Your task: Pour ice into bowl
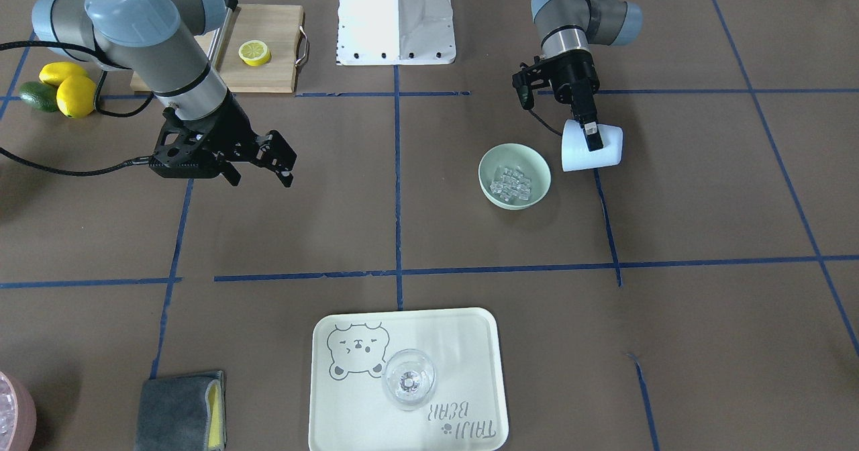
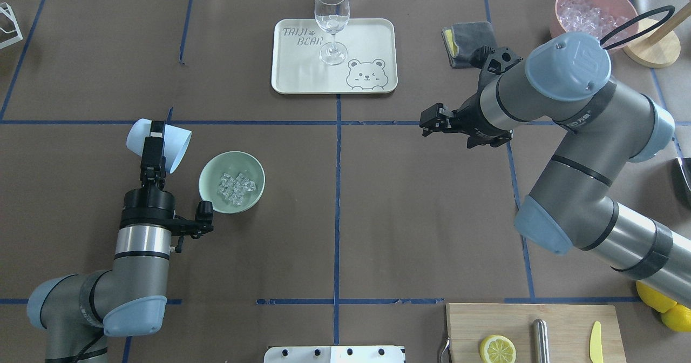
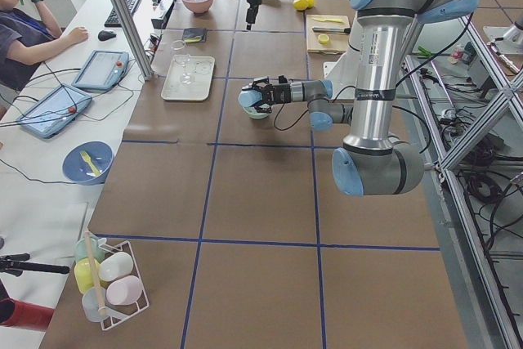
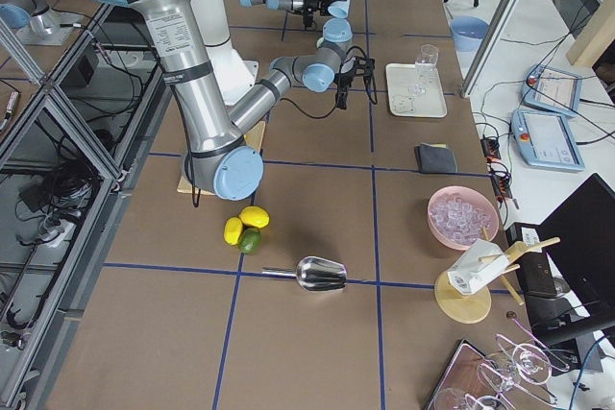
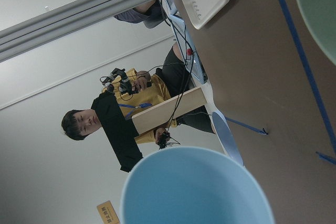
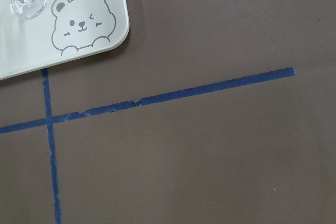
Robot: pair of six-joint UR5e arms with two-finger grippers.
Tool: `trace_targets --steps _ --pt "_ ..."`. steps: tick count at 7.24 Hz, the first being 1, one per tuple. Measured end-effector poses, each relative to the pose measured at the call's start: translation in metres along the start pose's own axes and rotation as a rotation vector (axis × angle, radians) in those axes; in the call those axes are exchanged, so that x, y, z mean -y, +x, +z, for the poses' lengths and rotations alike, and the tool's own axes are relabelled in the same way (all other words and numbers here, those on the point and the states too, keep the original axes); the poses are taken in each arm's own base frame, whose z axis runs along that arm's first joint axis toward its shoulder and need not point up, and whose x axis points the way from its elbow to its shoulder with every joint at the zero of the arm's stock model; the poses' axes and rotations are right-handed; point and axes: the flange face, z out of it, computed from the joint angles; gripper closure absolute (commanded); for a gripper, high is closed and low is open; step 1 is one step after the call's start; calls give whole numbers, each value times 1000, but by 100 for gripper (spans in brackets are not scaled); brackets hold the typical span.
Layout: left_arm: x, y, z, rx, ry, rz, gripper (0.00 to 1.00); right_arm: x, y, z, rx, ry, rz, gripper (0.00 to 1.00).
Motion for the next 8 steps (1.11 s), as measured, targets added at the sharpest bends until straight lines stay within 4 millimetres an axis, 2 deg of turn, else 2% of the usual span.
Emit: trace_targets --steps 1,2,6,8 --pt "-14 7 0 3 3 -25 100 0 -1 0 0 0 0 0" --pt "-39 20 -1 7 4 -40 100 0 -2 0 0 0 0 0" --pt "-174 71 -6 18 5 -75 100 0 -3 -1 2 1 0 0" --pt "-216 96 -7 34 10 -142 100 0 -4 -1 1 1 0 0"
